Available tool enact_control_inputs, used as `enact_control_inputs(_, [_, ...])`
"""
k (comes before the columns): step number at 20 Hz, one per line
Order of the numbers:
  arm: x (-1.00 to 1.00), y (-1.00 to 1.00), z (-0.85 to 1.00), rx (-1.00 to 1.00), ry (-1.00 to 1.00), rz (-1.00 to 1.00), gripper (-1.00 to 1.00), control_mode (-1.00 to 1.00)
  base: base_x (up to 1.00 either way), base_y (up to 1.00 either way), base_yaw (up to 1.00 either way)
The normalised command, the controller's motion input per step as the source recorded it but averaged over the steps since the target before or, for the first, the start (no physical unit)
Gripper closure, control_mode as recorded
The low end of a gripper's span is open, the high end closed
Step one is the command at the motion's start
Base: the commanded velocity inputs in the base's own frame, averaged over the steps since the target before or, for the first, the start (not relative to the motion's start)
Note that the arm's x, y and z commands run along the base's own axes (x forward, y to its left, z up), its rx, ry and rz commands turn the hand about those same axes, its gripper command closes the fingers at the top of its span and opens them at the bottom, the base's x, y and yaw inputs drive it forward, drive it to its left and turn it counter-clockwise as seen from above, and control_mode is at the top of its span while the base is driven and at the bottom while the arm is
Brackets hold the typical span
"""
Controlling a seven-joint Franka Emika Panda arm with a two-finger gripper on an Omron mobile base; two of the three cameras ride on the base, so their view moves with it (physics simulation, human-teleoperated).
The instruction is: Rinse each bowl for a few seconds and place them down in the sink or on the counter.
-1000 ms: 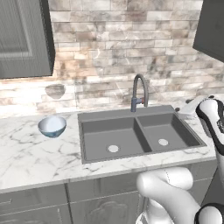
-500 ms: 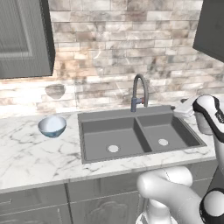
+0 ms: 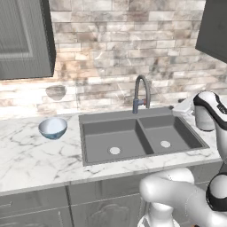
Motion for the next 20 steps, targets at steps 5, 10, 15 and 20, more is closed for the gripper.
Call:
enact_control_inputs(5, [0.25, 0.07, -0.07, 0.02, 0.00, 0.02, -1.00, -1.00, 0.00, 0.00, 0.00])
enact_control_inputs(10, [0.31, 0.04, -0.10, 0.02, 0.00, 0.02, -1.00, -1.00, 0.00, 0.00, 0.00])
enact_control_inputs(15, [0.29, 0.02, -0.11, 0.03, 0.00, 0.03, -1.00, -1.00, 0.00, 0.00, 0.00])
enact_control_inputs(20, [0.34, 0.02, -0.12, 0.02, 0.00, 0.03, -1.00, -1.00, 0.00, 0.00, 0.00])
